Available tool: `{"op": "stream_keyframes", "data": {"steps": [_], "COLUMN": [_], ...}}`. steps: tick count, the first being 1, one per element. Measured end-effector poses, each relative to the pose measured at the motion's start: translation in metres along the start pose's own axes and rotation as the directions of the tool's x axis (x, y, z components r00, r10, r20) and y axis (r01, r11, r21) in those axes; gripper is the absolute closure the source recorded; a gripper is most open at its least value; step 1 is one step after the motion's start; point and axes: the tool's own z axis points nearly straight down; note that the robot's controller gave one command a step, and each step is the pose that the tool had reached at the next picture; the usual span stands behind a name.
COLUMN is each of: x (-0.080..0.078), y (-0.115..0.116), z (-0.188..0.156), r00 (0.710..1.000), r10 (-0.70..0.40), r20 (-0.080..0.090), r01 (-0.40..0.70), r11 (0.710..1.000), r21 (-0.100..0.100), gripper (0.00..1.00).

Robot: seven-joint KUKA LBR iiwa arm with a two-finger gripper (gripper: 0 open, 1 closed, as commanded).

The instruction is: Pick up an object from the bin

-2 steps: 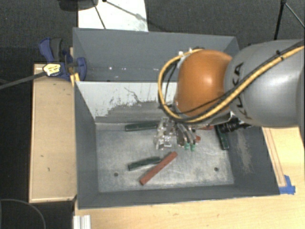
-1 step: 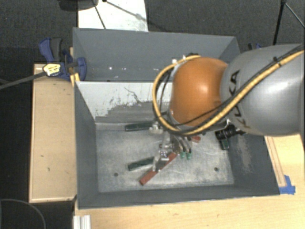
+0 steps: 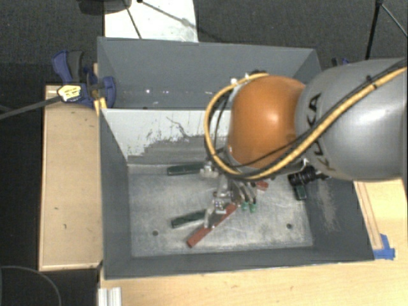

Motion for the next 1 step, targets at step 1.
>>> {"op": "stream_keyframes", "data": {"steps": [1], "x": [-0.0202], "y": [-0.0093], "z": [0.0528], "r00": [1.000], "r10": [-0.006], "r20": [0.007], "r01": [0.006], "r11": [1.000], "r21": [-0.002], "gripper": [0.00]}}
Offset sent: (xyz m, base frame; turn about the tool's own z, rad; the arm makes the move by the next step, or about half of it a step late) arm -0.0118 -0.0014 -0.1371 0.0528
